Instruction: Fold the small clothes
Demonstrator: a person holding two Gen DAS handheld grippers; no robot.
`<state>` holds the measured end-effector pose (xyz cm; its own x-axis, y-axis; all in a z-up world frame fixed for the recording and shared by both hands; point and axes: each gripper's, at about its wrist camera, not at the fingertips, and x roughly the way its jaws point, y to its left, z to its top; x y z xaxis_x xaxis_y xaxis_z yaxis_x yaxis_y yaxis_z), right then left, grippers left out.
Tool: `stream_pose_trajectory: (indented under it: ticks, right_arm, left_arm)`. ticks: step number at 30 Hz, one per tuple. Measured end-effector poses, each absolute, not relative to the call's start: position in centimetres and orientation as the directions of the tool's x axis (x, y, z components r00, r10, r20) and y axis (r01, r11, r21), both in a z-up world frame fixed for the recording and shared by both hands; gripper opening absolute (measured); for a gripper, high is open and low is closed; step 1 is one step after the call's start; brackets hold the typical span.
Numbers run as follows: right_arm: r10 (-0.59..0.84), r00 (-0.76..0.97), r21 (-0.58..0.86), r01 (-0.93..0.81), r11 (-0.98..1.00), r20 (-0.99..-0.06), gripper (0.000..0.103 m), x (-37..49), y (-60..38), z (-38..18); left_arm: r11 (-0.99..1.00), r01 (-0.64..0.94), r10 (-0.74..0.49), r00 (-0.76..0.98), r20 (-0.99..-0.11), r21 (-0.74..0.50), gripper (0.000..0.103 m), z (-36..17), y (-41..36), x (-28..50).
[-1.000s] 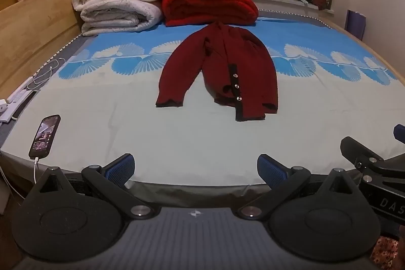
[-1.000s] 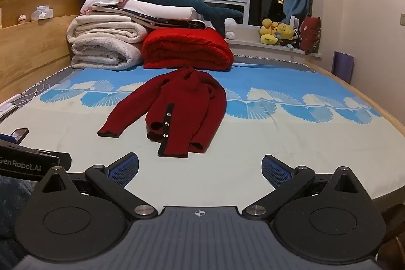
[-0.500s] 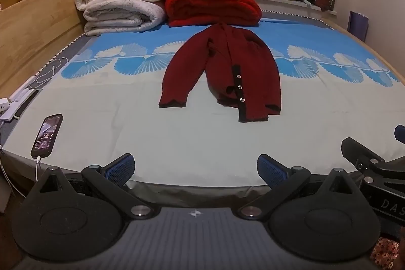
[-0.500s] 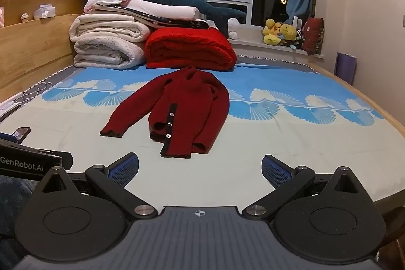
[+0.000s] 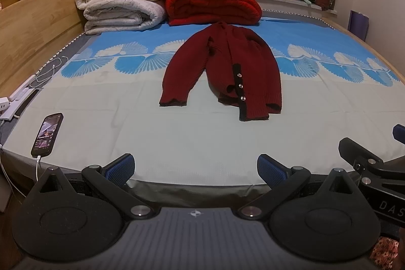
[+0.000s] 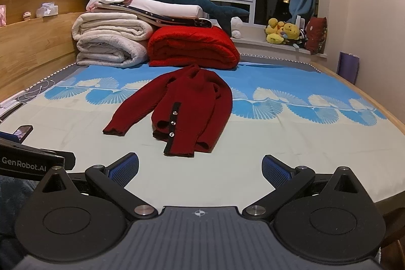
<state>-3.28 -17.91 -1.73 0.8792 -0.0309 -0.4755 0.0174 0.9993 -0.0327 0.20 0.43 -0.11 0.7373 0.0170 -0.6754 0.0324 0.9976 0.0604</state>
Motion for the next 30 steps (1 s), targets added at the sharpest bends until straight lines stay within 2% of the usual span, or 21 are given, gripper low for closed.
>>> stream_pose_trajectory:
  ticks: [30]
  right_arm:
    - [-0.022, 0.872, -0.023, 0.012, 1.000, -0.489, 0.102, -3.31, -17.88, -2.26]
  left_arm:
    - [0.998, 0.034, 0.010, 0.735, -0.678, 0.052, 0.103, -0.43, 0.18, -0.28]
